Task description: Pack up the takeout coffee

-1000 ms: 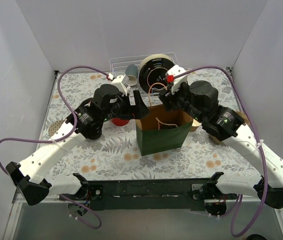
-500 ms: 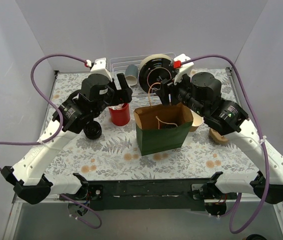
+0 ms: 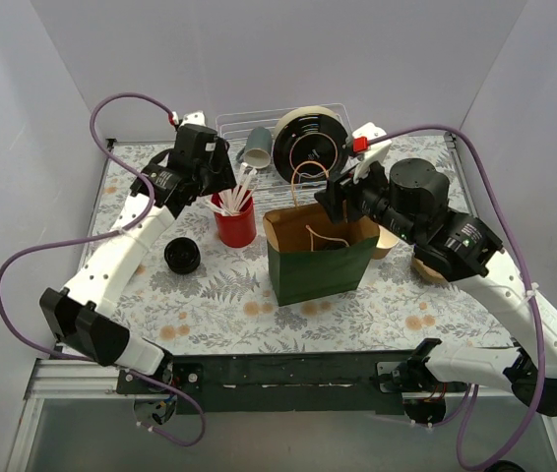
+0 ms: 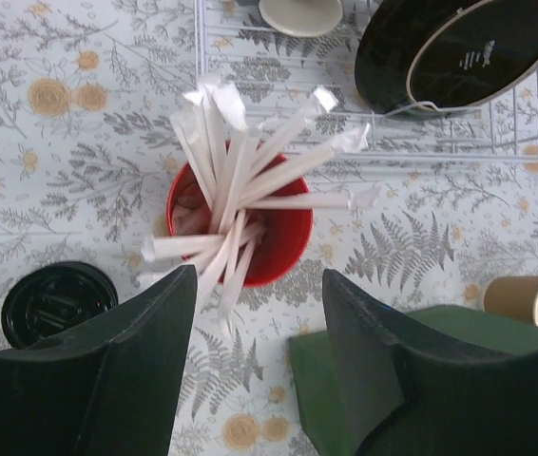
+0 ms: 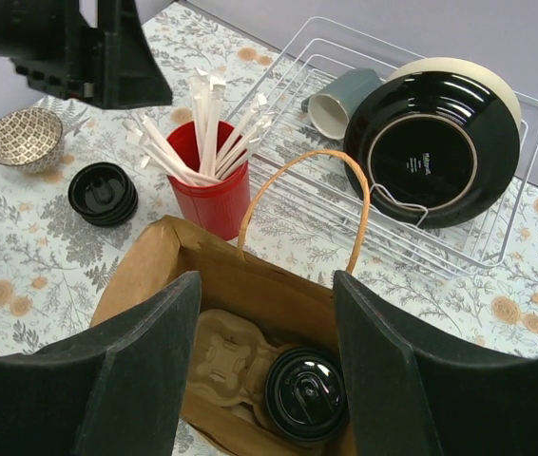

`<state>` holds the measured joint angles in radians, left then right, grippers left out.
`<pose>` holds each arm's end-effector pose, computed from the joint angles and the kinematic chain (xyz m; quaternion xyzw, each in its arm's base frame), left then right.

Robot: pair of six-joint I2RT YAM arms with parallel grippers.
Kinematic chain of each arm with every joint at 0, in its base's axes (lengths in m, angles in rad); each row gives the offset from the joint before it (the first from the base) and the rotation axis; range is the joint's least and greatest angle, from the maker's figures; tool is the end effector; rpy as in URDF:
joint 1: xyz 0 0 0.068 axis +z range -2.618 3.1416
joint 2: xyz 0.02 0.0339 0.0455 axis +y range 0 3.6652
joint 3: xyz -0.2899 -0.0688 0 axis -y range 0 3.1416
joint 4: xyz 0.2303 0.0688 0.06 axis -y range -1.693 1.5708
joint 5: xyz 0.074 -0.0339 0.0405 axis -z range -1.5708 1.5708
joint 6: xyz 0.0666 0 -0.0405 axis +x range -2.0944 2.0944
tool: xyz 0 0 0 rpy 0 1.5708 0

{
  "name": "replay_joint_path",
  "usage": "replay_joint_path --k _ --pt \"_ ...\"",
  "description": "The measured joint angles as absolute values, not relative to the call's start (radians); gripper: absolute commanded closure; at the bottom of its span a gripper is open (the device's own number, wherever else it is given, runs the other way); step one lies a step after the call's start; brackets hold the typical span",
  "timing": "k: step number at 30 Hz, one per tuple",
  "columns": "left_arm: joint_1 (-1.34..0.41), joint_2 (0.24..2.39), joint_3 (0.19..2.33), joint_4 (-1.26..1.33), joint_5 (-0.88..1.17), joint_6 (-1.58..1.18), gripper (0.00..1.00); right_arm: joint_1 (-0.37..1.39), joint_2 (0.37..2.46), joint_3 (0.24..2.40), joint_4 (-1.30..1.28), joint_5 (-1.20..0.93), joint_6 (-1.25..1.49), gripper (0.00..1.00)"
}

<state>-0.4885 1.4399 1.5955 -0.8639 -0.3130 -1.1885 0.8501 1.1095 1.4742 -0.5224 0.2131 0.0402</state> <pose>0.2787 -0.1249 0.4065 -0.3689 0.8206 -0.2124 0.3813 0.1571 0.1576 0.4894 -0.2345 0.7223 0.2050 0.6175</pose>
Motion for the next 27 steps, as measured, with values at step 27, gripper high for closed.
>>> replay_joint_path --k 27 --pt "-0.421 1.758 1.734 -0.713 -0.288 -1.089 0.58 0.850 1.010 1.381 -0.498 0.204 -0.043 0.37"
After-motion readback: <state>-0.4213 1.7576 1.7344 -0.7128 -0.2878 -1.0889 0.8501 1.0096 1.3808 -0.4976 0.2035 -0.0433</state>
